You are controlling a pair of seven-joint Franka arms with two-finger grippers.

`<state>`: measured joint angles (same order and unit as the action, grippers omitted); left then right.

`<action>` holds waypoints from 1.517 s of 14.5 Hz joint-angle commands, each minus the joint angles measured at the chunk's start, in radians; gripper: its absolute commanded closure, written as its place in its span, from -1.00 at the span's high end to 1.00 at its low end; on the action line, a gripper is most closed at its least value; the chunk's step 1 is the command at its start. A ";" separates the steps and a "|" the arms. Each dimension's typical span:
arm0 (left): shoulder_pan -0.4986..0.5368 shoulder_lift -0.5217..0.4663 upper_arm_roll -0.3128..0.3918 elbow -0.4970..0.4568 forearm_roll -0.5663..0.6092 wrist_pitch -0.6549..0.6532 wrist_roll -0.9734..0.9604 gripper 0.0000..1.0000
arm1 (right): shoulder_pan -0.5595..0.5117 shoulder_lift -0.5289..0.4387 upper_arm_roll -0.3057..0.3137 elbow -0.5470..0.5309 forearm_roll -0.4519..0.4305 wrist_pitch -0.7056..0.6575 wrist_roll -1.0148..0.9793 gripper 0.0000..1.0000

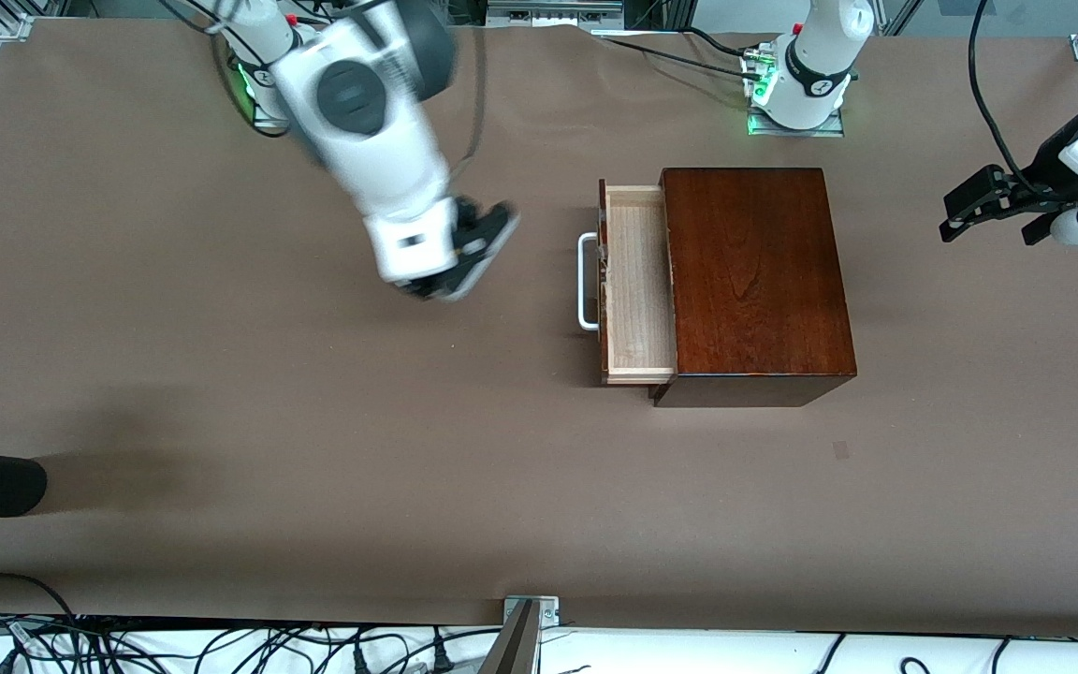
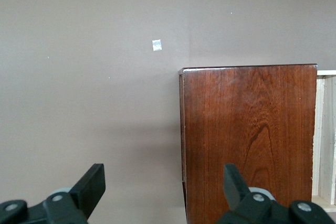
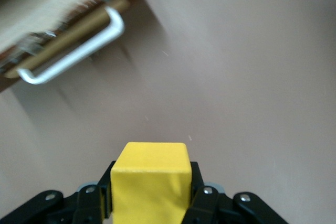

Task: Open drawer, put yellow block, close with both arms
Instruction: 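Carry the yellow cube with the right gripper over the open drawer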

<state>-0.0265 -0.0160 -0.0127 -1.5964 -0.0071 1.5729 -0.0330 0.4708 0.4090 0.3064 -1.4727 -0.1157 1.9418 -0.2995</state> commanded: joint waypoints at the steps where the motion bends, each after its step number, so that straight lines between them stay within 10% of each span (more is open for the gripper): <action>1: 0.007 -0.004 -0.010 0.007 0.021 0.002 0.011 1.00 | 0.176 0.161 -0.015 0.211 -0.108 -0.035 0.005 -1.00; 22: 0.000 -0.004 -0.032 0.035 0.019 -0.001 0.004 1.00 | 0.448 0.415 -0.081 0.381 -0.311 0.108 0.013 -1.00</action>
<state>-0.0288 -0.0172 -0.0388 -1.5748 -0.0071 1.5777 -0.0334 0.9006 0.8155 0.2389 -1.1355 -0.4123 2.0719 -0.2792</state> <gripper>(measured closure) 0.000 0.449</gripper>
